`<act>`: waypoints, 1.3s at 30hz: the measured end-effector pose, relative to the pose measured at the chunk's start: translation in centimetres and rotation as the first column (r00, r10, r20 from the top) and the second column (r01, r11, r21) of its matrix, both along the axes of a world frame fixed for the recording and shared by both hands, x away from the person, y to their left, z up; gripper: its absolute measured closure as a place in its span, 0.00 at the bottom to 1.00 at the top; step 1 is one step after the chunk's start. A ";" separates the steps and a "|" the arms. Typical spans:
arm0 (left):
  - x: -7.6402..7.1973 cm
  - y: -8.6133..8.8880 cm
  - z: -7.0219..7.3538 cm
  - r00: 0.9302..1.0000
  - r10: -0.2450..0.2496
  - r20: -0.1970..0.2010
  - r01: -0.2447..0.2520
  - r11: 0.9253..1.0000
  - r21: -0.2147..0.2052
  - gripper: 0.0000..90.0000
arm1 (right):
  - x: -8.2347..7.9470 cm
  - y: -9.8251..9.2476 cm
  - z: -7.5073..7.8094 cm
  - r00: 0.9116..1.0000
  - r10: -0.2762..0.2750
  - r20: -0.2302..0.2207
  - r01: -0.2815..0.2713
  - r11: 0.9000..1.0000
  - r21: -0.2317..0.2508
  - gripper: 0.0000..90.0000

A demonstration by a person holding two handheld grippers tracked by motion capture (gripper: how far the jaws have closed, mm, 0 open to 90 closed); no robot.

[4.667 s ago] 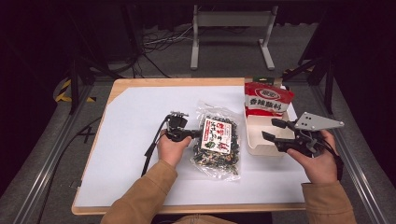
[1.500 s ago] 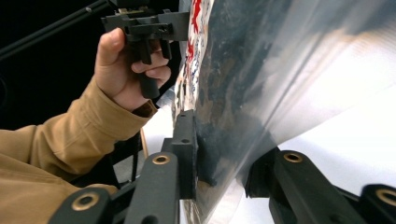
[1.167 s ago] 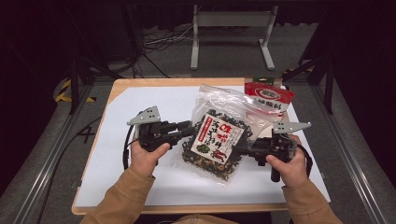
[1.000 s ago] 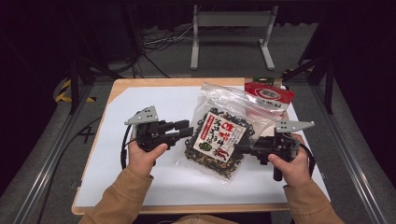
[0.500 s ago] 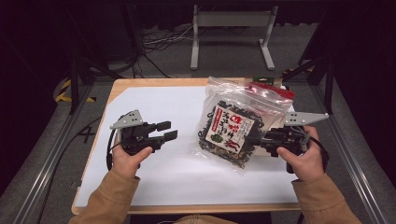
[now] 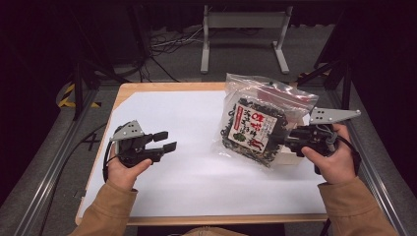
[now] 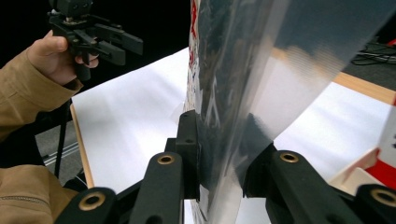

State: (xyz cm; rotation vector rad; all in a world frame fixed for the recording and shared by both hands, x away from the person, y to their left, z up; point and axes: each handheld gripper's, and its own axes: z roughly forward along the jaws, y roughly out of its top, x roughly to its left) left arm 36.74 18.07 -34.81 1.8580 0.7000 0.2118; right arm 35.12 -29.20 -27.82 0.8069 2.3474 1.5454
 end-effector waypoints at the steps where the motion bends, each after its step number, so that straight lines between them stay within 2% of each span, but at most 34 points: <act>1: 0.1 0.2 -0.1 1.000 0.005 0.001 -0.005 1.000 0.005 0.52 | 0.1 -0.2 0.2 1.000 -0.006 0.003 0.006 1.000 -0.003 0.81; 8: 0.4 1.0 -0.6 0.999 0.027 -0.036 -0.027 1.000 0.012 0.50 | 0.3 -1.1 1.5 0.999 -0.035 0.023 0.036 0.999 -0.030 0.81; 10: 0.5 1.1 -0.6 0.999 0.032 -0.029 -0.032 0.999 0.018 0.50 | 0.3 -1.3 1.9 0.999 -0.039 0.027 0.040 0.999 -0.031 0.81; 12: 0.4 1.2 -0.6 0.999 0.037 -0.039 -0.036 0.999 0.012 0.49 | 0.3 -1.6 2.2 0.999 -0.042 0.031 0.043 0.999 -0.032 0.81; 13: 0.5 1.3 -0.6 0.999 0.031 -0.029 -0.031 0.999 0.022 0.49 | 0.4 -1.7 2.3 0.998 -0.047 0.031 0.048 0.998 -0.031 0.81; 14: 0.4 1.3 -0.6 0.998 0.036 -0.044 -0.035 0.999 0.014 0.49 | 0.4 -1.9 2.5 0.998 -0.048 0.033 0.049 0.998 -0.031 0.81; 15: 0.5 1.4 -0.7 0.999 0.033 -0.034 -0.032 0.999 0.022 0.48 | 0.4 -2.1 2.6 0.998 -0.050 0.035 0.052 0.998 -0.031 0.81; 18: 0.5 1.6 -0.9 0.998 0.036 -0.055 -0.035 0.999 0.020 0.48 | 0.5 -2.6 3.1 0.997 -0.063 0.044 0.064 0.997 -0.037 0.81; 27: 0.6 2.2 -1.1 0.997 0.049 -0.063 -0.047 0.999 0.022 0.47 | 0.9 -3.3 4.0 0.996 -0.056 0.068 0.060 0.996 -0.063 0.81; 31: 0.4 2.3 -1.3 0.996 0.054 -0.067 -0.053 0.998 0.025 0.46 | 1.2 -3.7 4.3 0.994 -0.061 0.094 0.069 0.994 -0.081 0.81; 39: -0.1 3.0 -1.4 0.995 0.078 -0.064 -0.078 0.997 0.014 0.46 | 2.1 -4.4 4.6 0.986 -0.035 0.161 0.055 0.991 -0.124 0.81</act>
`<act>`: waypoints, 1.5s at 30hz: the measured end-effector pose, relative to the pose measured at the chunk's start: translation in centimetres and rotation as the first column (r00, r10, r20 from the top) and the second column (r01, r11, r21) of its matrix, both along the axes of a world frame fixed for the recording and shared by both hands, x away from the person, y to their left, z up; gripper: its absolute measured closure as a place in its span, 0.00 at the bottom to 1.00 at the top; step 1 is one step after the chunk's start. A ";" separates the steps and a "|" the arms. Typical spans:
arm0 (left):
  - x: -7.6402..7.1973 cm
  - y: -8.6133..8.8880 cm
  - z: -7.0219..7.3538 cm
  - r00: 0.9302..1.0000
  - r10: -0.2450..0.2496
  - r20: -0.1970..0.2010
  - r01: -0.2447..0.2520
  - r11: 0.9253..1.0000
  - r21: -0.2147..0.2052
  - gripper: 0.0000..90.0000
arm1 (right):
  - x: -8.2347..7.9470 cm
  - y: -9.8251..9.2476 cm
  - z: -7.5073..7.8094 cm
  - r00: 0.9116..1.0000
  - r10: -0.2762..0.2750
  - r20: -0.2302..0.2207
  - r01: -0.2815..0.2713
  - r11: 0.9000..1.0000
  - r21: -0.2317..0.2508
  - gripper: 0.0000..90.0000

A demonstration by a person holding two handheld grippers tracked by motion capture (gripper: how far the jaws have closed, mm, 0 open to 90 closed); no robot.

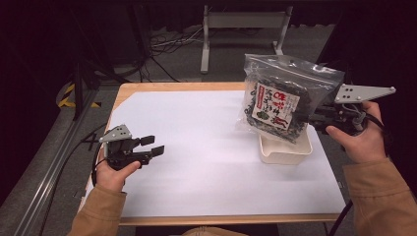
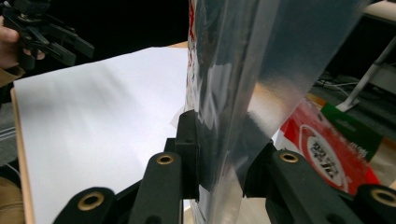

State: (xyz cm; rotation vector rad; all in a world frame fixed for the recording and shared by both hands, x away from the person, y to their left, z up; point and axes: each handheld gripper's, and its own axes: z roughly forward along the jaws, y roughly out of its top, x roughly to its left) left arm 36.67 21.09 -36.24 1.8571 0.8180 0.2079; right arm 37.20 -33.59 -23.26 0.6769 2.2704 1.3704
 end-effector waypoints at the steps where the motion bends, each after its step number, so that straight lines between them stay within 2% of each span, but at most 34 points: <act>1: 0.0 0.2 0.0 1.000 0.003 0.002 -0.003 1.000 -0.002 0.46 | 0.1 -0.1 0.0 1.000 0.000 0.005 0.000 1.000 -0.002 0.81; 9: -0.5 0.8 -0.3 1.000 0.016 -0.005 -0.016 1.000 0.002 0.46 | 1.0 -0.9 -0.2 0.999 -0.011 0.032 0.012 1.000 -0.021 0.81; 14: -0.8 1.5 -0.5 0.999 0.038 -0.011 -0.038 0.999 0.005 0.46 | 1.8 -1.4 -0.5 0.998 -0.006 0.065 0.008 0.999 -0.037 0.81; 20: -1.1 1.8 -0.6 0.998 0.054 -0.013 -0.053 0.999 0.007 0.46 | 2.5 -1.8 -1.0 0.998 -0.017 0.067 0.021 0.998 -0.051 0.81; 29: -1.2 1.9 -0.8 0.998 0.064 -0.014 -0.063 0.998 0.008 0.46 | 3.0 -3.0 -2.7 0.996 -0.073 0.051 0.075 0.996 -0.048 0.81; 31: -1.1 1.9 -0.8 0.998 0.066 -0.015 -0.066 0.998 0.005 0.46 | 3.1 -3.2 -3.1 0.996 -0.079 0.035 0.080 0.996 -0.047 0.81; 37: -1.1 1.7 -0.9 0.998 0.064 -0.022 -0.064 0.998 0.009 0.46 | 3.1 -3.7 -3.8 0.995 -0.097 0.014 0.098 0.994 -0.052 0.81; 45: -1.1 1.8 -1.0 0.997 0.065 -0.028 -0.065 0.998 0.006 0.46 | 2.9 -4.1 -4.2 0.989 -0.150 -0.017 0.149 0.988 -0.050 0.81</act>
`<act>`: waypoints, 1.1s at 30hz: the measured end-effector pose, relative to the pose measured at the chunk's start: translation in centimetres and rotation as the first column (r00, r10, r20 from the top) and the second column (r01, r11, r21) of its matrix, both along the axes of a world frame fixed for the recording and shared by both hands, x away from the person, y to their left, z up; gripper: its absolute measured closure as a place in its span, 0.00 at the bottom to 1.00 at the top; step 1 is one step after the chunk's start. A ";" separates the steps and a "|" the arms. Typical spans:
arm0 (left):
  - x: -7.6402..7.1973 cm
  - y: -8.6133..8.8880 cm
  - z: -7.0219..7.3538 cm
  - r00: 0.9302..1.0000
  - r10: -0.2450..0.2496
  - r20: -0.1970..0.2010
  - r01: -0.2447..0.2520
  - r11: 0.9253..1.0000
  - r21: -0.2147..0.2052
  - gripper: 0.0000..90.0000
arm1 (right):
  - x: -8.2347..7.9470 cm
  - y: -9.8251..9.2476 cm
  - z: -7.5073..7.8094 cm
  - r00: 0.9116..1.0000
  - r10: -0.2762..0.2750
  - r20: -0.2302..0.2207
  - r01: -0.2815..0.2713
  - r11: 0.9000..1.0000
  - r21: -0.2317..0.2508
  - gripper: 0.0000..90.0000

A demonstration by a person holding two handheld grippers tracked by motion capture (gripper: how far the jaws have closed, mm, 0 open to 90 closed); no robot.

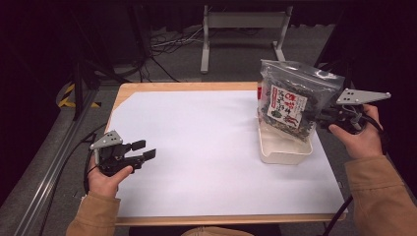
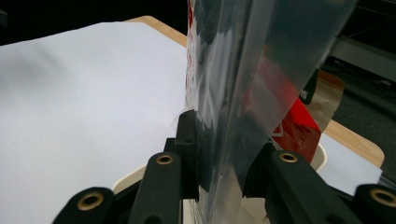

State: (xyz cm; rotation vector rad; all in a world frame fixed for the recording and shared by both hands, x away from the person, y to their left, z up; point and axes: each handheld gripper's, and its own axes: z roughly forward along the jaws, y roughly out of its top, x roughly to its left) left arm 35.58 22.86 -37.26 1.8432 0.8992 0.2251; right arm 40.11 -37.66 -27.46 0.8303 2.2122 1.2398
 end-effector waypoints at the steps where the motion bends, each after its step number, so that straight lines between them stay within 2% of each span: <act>1: 0.0 0.0 0.0 1.000 -0.001 0.000 0.001 1.000 0.002 0.46 | 0.0 0.1 -0.1 1.000 -0.012 -0.006 0.012 1.000 -0.004 0.81; 9: 0.2 0.0 -0.3 1.000 -0.002 -0.003 0.002 1.000 -0.001 0.46 | 0.2 0.5 -0.6 0.997 -0.052 -0.050 0.051 0.998 -0.031 0.81; 18: 0.2 -0.1 -0.4 1.000 -0.003 -0.012 0.003 1.000 -0.004 0.46 | 0.3 0.6 -1.8 0.995 -0.052 -0.081 0.048 0.998 -0.046 0.81; 27: 0.3 -0.1 -0.5 1.000 -0.002 -0.020 0.002 1.000 -0.007 0.46 | 0.3 0.4 -3.3 0.992 -0.063 -0.106 0.061 0.998 -0.020 0.81; 33: 0.3 -0.2 -0.5 1.000 -0.008 -0.022 0.008 1.000 -0.005 0.46 | 0.3 0.3 -3.9 0.990 -0.070 -0.120 0.068 0.998 -0.020 0.81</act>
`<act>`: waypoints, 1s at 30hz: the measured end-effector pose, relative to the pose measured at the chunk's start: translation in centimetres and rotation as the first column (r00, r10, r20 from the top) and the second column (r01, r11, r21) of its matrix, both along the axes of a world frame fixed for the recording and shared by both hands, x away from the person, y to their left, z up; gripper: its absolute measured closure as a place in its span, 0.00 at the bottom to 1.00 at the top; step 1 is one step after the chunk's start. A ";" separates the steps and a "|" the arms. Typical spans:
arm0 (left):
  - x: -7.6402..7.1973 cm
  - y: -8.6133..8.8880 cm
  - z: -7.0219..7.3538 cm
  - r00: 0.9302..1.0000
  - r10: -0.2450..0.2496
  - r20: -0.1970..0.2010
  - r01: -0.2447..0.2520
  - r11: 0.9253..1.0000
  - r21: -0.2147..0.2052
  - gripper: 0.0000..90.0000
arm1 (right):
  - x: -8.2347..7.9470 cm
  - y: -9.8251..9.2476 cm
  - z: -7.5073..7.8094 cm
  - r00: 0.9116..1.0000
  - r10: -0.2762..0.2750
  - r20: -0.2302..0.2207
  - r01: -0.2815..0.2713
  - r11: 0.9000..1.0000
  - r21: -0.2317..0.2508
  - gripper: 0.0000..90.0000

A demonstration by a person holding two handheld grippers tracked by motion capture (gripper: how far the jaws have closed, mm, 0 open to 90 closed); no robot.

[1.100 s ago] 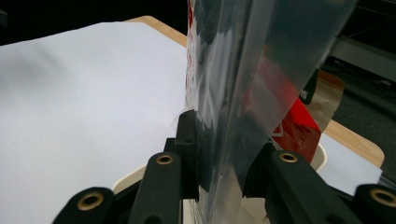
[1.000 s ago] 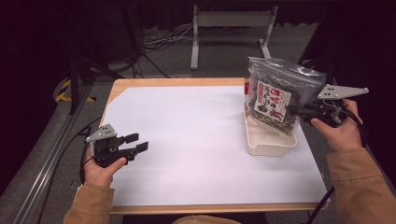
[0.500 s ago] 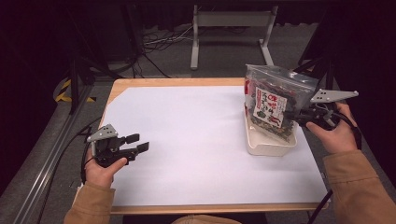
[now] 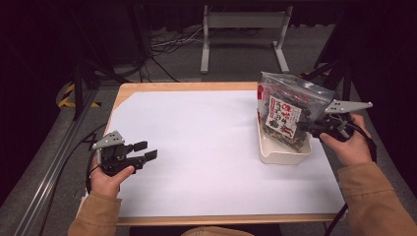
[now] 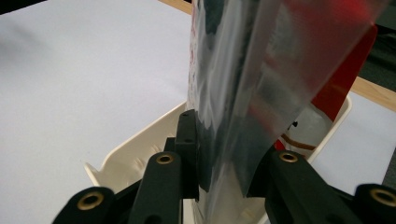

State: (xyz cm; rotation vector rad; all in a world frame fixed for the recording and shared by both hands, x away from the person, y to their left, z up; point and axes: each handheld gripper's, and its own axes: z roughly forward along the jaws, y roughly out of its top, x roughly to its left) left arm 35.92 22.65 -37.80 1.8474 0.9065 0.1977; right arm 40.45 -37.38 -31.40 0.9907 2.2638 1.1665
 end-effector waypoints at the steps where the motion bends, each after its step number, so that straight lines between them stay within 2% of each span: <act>1: 0.0 0.0 0.0 1.000 0.000 -0.002 0.000 1.000 -0.002 0.46 | 0.0 0.0 -0.2 1.000 -0.001 -0.002 0.001 1.000 -0.002 0.81; 15: 0.1 -0.2 -0.1 1.000 -0.007 -0.006 0.007 1.000 -0.002 0.46 | 0.1 0.4 -1.6 1.000 -0.003 -0.027 0.003 1.000 -0.001 0.81; 27: 0.3 -0.2 0.0 1.000 -0.004 -0.002 0.004 1.000 -0.002 0.46 | -0.3 -0.1 -2.3 1.000 -0.022 -0.007 0.022 0.999 0.044 0.80; 30: 0.3 0.1 -0.1 1.000 -0.003 -0.005 0.003 1.000 -0.003 0.46 | -0.5 -0.4 -2.4 0.999 -0.035 0.012 0.034 0.997 0.071 0.76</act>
